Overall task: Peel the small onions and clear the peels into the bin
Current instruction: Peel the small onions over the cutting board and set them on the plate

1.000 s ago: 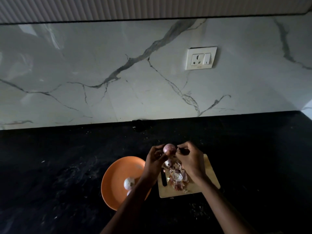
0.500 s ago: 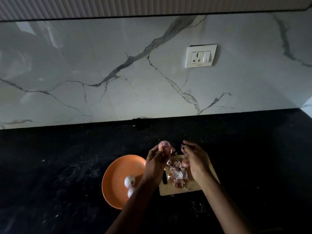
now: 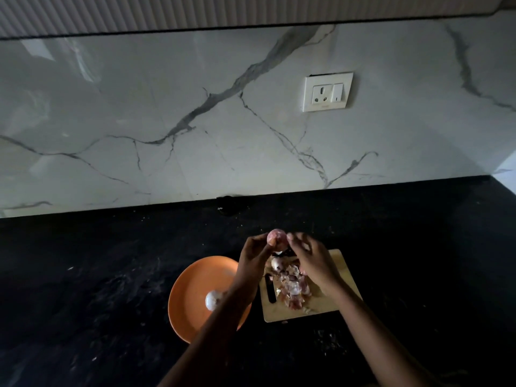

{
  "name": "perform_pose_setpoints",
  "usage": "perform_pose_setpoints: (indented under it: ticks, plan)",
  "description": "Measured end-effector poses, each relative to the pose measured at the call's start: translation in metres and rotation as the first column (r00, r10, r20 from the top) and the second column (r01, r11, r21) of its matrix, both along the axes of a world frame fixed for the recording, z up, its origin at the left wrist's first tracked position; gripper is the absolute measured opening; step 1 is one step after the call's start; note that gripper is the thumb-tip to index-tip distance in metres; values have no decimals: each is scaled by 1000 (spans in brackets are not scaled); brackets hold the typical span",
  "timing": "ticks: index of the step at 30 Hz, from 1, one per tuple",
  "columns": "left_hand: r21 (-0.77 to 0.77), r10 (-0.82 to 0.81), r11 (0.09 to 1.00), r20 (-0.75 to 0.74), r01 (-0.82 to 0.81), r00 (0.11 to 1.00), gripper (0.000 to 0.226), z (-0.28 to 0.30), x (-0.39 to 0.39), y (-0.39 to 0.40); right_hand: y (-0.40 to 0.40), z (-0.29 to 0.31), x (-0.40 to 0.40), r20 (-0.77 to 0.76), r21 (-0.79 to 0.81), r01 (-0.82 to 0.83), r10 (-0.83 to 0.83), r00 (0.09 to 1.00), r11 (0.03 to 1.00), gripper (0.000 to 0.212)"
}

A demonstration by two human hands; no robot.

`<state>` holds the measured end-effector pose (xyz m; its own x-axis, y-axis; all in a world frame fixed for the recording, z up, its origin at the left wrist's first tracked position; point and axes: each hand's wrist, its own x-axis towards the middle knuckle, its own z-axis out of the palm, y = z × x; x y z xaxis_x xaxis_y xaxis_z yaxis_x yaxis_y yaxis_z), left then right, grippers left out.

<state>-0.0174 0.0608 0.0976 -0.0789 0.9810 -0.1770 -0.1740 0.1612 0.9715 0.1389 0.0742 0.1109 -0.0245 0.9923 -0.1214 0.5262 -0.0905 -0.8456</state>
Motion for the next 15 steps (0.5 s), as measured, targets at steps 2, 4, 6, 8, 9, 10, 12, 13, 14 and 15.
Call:
perform_pose_setpoints:
  ticks: [2,4,6,8,9,10,12,13,14,15]
  plan:
    - [8,0,1000,-23,0,1000,44,-3,4,0,0,-4,-5,-15,51,31,-31,999,998,57]
    - [0,-8,1000,-56,8,998,50,-2,6,0,1,-5,-8,-10,84,93,-93,996,992,52]
    - [10,-49,999,-120,51,992,53,-5,4,3,1,-4,-9,23,117,122,-126,992,986,43]
    - [1,-68,998,-196,69,978,43,-6,2,7,-1,-7,-10,64,154,111,-122,990,982,37]
    - [3,-78,997,-207,80,975,40,-6,0,10,-1,-9,-10,86,178,110,-127,988,978,35]
    - [10,-94,995,-205,98,974,40,-9,-1,12,-2,-10,-10,110,207,115,-140,984,972,32]
    - [33,-111,992,-212,121,971,40,-11,-1,15,-3,-11,-10,146,277,124,-170,975,953,25]
    - [38,-110,992,-207,121,972,36,-10,-1,14,-2,-12,-9,150,301,129,-181,972,945,22]
    - [40,-112,992,-187,122,976,34,-11,-1,15,-1,-11,-8,157,313,128,-184,970,941,19]
    - [40,-122,991,-162,130,979,33,-11,0,14,-1,-10,-7,162,322,121,-180,970,939,17]
